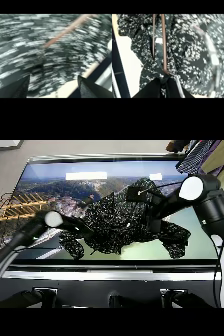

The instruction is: Fold the clothes and pants, and hang the long-sleeved shirts on hangers.

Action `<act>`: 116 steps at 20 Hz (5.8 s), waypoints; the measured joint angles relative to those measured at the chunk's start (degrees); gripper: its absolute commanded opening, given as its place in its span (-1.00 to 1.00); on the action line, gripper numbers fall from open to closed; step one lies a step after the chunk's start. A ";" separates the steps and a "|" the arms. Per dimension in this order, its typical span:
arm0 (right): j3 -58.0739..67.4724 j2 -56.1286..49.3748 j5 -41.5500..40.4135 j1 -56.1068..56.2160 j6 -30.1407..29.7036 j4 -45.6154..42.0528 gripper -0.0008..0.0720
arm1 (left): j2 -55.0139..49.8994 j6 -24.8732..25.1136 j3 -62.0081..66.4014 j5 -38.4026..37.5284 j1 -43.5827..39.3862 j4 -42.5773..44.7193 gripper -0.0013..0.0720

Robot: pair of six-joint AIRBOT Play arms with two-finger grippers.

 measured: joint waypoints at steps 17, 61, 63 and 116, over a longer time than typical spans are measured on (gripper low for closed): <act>0.00 0.79 0.22 0.00 31.08 -4.31 -0.89 | -2.75 -30.86 -14.93 29.59 -12.02 -33.03 1.00; 0.00 0.81 4.96 0.04 35.26 -4.11 -0.89 | -25.64 -38.97 9.46 13.53 -12.20 -28.76 -0.91; 0.00 0.81 5.05 0.04 35.26 -4.13 -0.89 | -25.59 -37.70 9.66 12.61 -11.65 -28.70 -0.91; 0.09 -5.77 -11.93 5.99 42.38 3.96 -0.89 | -1.49 -34.27 21.35 -7.28 -5.55 -4.44 -0.92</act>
